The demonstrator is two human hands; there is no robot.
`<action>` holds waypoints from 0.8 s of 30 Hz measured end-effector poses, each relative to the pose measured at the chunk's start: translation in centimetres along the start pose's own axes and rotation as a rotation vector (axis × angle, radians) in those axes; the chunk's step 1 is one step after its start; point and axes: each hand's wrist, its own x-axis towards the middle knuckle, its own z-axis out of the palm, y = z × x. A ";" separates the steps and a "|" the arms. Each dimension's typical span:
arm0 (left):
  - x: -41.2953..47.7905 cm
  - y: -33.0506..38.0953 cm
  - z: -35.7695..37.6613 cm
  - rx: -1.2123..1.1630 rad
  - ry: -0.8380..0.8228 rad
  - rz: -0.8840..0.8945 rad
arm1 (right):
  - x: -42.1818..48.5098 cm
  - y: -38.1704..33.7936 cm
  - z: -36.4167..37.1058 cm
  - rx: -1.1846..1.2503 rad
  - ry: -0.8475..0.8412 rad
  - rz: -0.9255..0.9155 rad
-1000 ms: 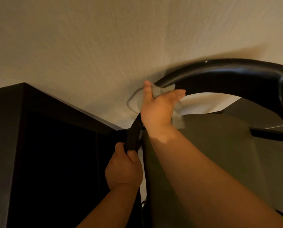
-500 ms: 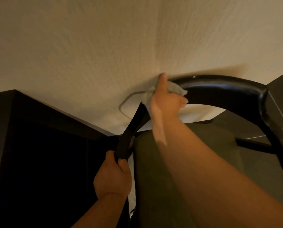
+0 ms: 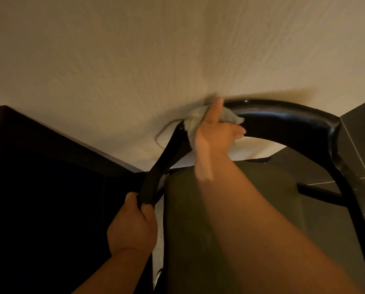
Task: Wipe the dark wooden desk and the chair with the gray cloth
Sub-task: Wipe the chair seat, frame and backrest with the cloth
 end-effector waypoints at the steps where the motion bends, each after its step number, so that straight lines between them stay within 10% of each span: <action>1: 0.0 0.0 0.1 -0.006 0.004 0.002 | 0.9 -0.5 -0.1 0.026 0.031 0.044; 24: 0.3 -0.2 0.4 0.059 0.029 0.061 | -2.0 2.7 1.6 -0.118 -0.150 0.124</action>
